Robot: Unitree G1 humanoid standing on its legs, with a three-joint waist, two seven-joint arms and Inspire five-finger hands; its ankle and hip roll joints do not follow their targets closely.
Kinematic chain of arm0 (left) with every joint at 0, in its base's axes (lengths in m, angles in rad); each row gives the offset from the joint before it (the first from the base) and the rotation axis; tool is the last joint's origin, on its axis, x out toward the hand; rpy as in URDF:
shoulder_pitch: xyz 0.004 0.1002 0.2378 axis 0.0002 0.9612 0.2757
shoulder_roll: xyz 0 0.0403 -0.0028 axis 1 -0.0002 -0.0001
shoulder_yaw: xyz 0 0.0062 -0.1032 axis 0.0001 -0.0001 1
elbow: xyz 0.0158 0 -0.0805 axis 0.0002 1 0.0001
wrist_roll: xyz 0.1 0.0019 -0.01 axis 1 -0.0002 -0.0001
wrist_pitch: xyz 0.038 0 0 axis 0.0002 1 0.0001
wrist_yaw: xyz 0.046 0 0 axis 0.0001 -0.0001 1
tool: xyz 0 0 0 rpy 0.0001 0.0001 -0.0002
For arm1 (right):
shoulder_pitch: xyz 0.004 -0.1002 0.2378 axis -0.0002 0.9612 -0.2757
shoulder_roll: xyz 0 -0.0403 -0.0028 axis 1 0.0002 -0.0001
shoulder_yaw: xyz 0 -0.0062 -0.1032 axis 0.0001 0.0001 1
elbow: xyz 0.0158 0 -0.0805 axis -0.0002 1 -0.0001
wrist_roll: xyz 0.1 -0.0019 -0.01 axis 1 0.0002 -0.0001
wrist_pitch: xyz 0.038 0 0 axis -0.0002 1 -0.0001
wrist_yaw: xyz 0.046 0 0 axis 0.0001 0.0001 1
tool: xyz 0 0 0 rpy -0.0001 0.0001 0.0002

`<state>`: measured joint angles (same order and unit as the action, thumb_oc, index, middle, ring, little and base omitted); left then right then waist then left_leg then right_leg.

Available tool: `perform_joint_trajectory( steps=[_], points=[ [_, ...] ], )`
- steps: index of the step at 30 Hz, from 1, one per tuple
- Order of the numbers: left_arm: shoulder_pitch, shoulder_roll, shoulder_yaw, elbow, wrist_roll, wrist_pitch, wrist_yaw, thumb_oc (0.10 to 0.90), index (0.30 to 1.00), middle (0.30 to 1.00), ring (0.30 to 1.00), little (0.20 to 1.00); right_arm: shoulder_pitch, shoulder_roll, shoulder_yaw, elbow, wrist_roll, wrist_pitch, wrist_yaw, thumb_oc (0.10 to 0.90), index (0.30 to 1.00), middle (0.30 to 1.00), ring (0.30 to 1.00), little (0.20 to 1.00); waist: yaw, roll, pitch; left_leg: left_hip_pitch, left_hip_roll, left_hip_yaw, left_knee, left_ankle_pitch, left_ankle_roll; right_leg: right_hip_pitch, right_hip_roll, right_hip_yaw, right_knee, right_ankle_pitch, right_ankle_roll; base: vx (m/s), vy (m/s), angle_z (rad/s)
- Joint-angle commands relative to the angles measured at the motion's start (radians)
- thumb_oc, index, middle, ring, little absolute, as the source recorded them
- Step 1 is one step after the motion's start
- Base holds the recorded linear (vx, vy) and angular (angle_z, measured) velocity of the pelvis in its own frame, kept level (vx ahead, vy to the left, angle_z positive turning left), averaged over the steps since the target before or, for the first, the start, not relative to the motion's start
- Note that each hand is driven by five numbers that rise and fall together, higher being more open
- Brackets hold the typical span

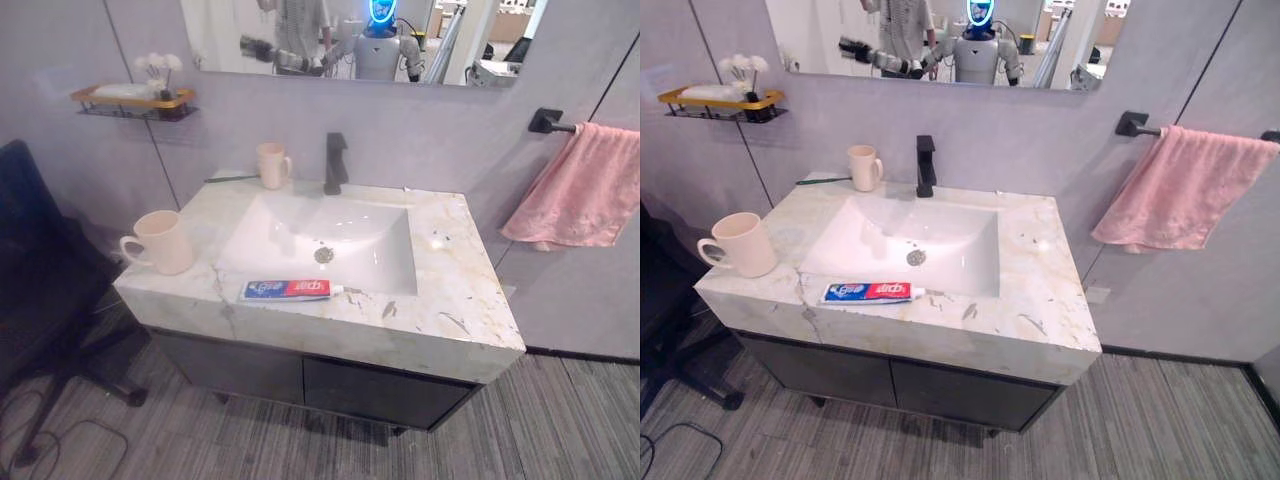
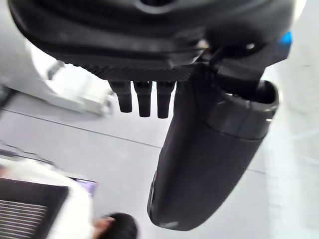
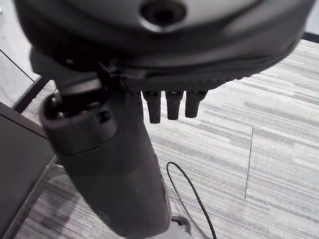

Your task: Organize the bathroom.

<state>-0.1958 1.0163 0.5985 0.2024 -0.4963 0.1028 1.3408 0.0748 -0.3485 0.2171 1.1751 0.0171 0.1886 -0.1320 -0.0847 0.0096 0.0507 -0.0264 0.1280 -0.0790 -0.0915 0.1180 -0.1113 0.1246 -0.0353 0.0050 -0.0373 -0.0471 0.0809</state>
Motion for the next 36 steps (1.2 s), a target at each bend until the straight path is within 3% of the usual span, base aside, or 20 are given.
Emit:
perform_joint_trajectory(
  steps=[1,5,7,9,11,12,14,17,19,21,24,27,28,29,32,36],
  points=[
    [-0.099,0.225,-0.004,-0.161,0.387,0.113,-0.109,0.8,0.9,0.9,0.9,0.9,-0.03,-0.03,0.006,0.0,0.021,0.024,0.007,0.8,0.9,0.9,0.9,0.9,-0.012,0.022,-0.022,0.081,0.019,0.096,0.004,-0.104,-0.002,-0.071,0.005,-0.005,0.056,-0.027,0.017,0.0,0.0,0.0],
    [-0.146,0.311,-0.043,-0.199,0.5,0.153,-0.275,0.8,0.9,0.9,0.9,0.9,-0.036,-0.03,0.027,-0.007,0.017,0.044,0.016,0.8,0.9,0.9,0.9,0.9,-0.018,0.029,-0.03,0.083,0.02,0.107,0.004,-0.108,-0.004,-0.069,0.004,-0.007,0.054,-0.027,0.019,0.0,0.0,0.0],
    [-0.241,0.449,-0.159,-0.192,0.557,0.178,-0.574,0.8,0.9,0.9,0.9,0.9,-0.053,-0.039,0.061,0.001,0.012,0.061,0.027,0.8,0.9,0.9,0.9,0.9,-0.035,0.049,-0.037,0.087,0.021,0.125,0.004,-0.11,-0.003,-0.068,0.002,-0.013,0.055,-0.027,0.025,0.0,0.0,0.0],
    [-0.278,0.462,-0.197,-0.184,0.584,0.169,-0.636,0.8,0.9,0.9,0.9,0.9,-0.057,-0.039,0.062,0.004,0.01,0.065,0.033,0.8,0.9,0.9,0.9,0.9,-0.036,0.05,-0.037,0.088,0.021,0.127,0.004,-0.111,-0.003,-0.068,0.002,-0.014,0.057,-0.028,0.026,0.0,0.003,-0.03],
    [-0.368,0.532,-0.31,-0.182,0.586,0.144,-0.803,0.8,0.9,0.9,0.9,0.9,-0.077,-0.051,0.087,0.019,0.013,0.074,0.048,0.8,0.9,0.9,0.9,0.9,-0.044,0.065,-0.039,0.088,0.021,0.136,0.004,-0.11,-0.003,-0.07,0.002,-0.015,0.057,-0.026,0.03,0.0,0.004,-0.03],
    [-0.47,0.578,-0.436,-0.191,0.594,0.126,-0.906,0.8,0.9,0.9,0.9,0.9,-0.095,-0.065,0.109,0.025,0.02,0.089,0.06,0.8,0.9,0.9,0.9,0.9,-0.052,0.078,-0.037,0.088,0.021,0.143,0.004,-0.111,-0.003,-0.07,0.0,-0.014,0.057,-0.024,0.035,0.0,0.0,0.0],
    [-0.552,0.602,-0.53,-0.204,0.587,0.125,-0.979,0.8,0.9,0.9,0.9,0.9,-0.104,-0.069,0.114,0.033,0.022,0.096,0.066,0.8,0.9,0.9,0.9,0.9,-0.052,0.085,-0.037,0.089,0.021,0.145,0.004,-0.111,-0.004,-0.07,0.0,-0.013,0.057,-0.024,0.037,-0.01,0.005,-0.06],
    [-0.783,0.609,-0.784,-0.22,0.612,0.119,-1.118,0.8,0.9,0.9,0.9,0.9,-0.113,-0.082,0.131,0.054,0.03,0.11,0.077,0.8,0.9,0.9,0.9,0.9,-0.057,0.109,-0.038,0.088,0.021,0.15,0.004,-0.11,-0.005,-0.072,-0.001,-0.012,0.055,-0.019,0.045,-0.01,0.004,-0.08],
    [-0.9,0.6,-0.902,-0.209,0.651,0.12,-1.174,0.8,0.9,0.9,0.9,0.9,-0.109,-0.084,0.128,0.057,0.033,0.118,0.083,0.8,0.9,0.9,0.9,0.9,-0.054,0.113,-0.04,0.087,0.021,0.151,0.004,-0.11,-0.004,-0.074,-0.002,-0.012,0.055,-0.017,0.047,0.0,0.006,-0.07],
    [-1.061,0.588,-1.078,-0.193,0.67,0.118,-1.275,0.8,0.9,0.9,0.9,0.9,-0.101,-0.083,0.131,0.06,0.038,0.136,0.085,0.8,0.9,0.9,0.9,0.9,-0.054,0.122,-0.043,0.086,0.023,0.159,0.004,-0.107,-0.006,-0.077,-0.004,-0.012,0.056,-0.014,0.051,-0.01,0.019,-0.12],
    [-1.293,0.562,-1.331,-0.124,0.674,0.104,-1.409,0.8,0.9,0.9,0.9,0.9,-0.096,-0.071,0.124,0.07,0.02,0.148,0.097,0.8,0.9,0.9,0.9,0.9,-0.048,0.121,-0.045,0.084,0.022,0.169,0.004,-0.106,-0.008,-0.08,-0.007,-0.014,0.052,-0.007,0.057,-0.01,0.032,-0.06],
    [-1.452,0.533,-1.524,-0.018,0.654,0.069,-1.488,0.8,0.9,0.9,0.9,0.9,-0.096,-0.052,0.128,0.073,0.016,0.157,0.097,0.8,0.9,0.9,0.9,0.9,-0.047,0.11,-0.043,0.084,0.021,0.175,0.004,-0.105,-0.006,-0.082,-0.01,-0.015,0.05,-0.001,0.061,0.0,0.031,-0.03],
    [-1.471,0.528,-1.55,0.006,0.653,0.07,-1.509,0.8,0.9,0.9,0.9,0.9,-0.096,-0.051,0.13,0.073,0.017,0.158,0.095,0.8,0.9,0.9,0.9,0.9,-0.048,0.11,-0.042,0.084,0.02,0.177,0.004,-0.104,-0.005,-0.083,-0.01,-0.015,0.049,0.001,0.062,0.0,0.041,-0.01],
    [-1.535,0.513,-1.636,0.096,0.672,0.035,-1.557,0.8,0.9,0.9,0.9,0.9,-0.097,-0.044,0.132,0.074,0.012,0.165,0.087,0.8,0.9,0.9,0.9,0.9,-0.051,0.107,-0.041,0.083,0.018,0.18,0.004,-0.104,-0.003,-0.085,-0.012,-0.014,0.048,0.005,0.065,0.0,0.0,0.0],
    [-1.576,0.499,-1.699,0.185,0.69,-0.004,-1.594,0.8,0.9,0.9,0.9,0.9,-0.1,-0.043,0.135,0.076,0.009,0.172,0.079,0.8,0.9,0.9,0.9,0.9,-0.054,0.104,-0.039,0.082,0.016,0.185,0.004,-0.104,0.001,-0.087,-0.014,-0.014,0.048,0.008,0.067,0.0,0.0,0.0],
    [-1.624,0.459,-1.801,0.328,0.773,-0.118,-1.699,0.8,0.9,0.9,0.9,0.9,-0.109,-0.045,0.14,0.088,-0.005,0.205,0.067,0.8,0.9,0.9,0.9,0.9,-0.064,0.102,-0.039,0.081,0.015,0.199,0.004,-0.103,0.004,-0.094,-0.018,-0.015,0.05,0.012,0.071,0.0,0.0,0.0]
  ],
)
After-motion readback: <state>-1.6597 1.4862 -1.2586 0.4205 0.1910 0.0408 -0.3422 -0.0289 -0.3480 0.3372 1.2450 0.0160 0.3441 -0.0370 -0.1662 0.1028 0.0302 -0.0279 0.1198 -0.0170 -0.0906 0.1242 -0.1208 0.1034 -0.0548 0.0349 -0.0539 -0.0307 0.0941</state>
